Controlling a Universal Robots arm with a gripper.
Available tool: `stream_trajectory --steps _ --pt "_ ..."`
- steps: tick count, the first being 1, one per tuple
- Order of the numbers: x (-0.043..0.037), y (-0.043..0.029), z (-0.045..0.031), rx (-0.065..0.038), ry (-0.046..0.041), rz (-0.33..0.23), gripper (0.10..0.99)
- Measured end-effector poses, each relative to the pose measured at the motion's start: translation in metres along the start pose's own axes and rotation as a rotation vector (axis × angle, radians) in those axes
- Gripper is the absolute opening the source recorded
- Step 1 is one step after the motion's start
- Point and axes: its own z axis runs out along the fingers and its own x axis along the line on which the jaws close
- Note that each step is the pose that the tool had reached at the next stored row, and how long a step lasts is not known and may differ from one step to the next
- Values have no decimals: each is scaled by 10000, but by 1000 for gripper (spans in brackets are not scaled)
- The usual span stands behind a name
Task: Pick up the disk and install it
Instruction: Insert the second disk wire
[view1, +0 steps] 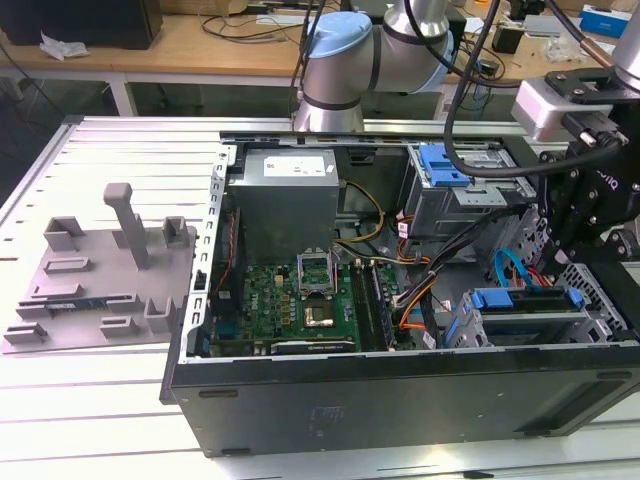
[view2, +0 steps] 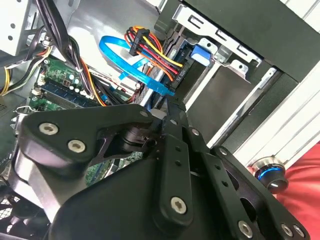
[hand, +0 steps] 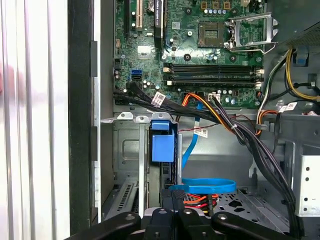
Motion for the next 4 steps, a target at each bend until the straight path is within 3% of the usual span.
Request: stream_trajectory --steps 4 --pt "-1 0 0 0 0 0 106"
